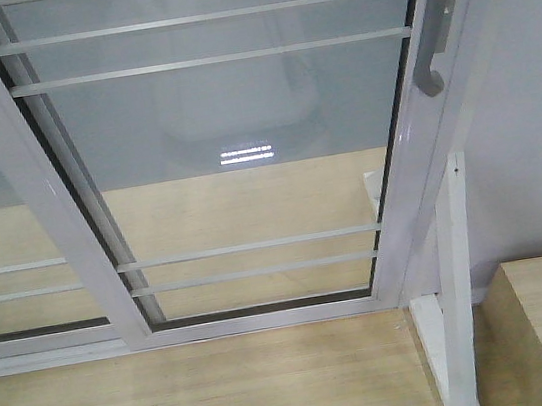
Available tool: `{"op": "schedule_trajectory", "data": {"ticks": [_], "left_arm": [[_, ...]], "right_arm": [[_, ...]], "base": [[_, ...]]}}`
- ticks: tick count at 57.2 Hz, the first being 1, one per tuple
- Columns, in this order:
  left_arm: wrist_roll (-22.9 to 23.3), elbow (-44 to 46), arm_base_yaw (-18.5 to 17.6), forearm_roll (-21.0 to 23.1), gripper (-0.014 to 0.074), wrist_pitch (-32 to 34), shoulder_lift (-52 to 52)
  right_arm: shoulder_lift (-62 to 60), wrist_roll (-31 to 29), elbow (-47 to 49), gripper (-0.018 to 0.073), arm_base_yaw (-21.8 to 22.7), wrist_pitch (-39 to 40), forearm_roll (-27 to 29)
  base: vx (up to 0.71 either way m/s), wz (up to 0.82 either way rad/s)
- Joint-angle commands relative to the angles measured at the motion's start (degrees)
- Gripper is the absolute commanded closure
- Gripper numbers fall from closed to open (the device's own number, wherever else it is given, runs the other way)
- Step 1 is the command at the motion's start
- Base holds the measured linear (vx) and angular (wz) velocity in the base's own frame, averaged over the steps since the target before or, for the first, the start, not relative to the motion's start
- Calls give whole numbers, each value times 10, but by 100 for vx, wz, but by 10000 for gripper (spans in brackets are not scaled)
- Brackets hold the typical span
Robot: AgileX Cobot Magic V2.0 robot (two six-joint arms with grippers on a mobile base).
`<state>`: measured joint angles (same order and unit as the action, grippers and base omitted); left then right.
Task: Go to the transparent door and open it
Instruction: 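Drive up close to the door, facing its silver handle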
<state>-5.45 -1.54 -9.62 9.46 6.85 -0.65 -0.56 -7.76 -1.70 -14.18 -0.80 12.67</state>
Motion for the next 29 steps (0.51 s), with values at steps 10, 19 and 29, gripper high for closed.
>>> {"op": "schedule_trajectory", "data": {"ticks": [10, 19, 29], "left_arm": [[54, 29, -1, 4, 602, 75, -6], [21, 108, -1, -33, 602, -3, 43], [14, 211, -1, -34, 602, 18, 207]], "right_arm": [[-8, 0, 47, 559, 3, 92, 8], [26, -47, 130, 559, 3, 87, 8], [177, -67, 251, 559, 3, 87, 8]], "base": [[0, 0], [0, 0], [0, 0]]}}
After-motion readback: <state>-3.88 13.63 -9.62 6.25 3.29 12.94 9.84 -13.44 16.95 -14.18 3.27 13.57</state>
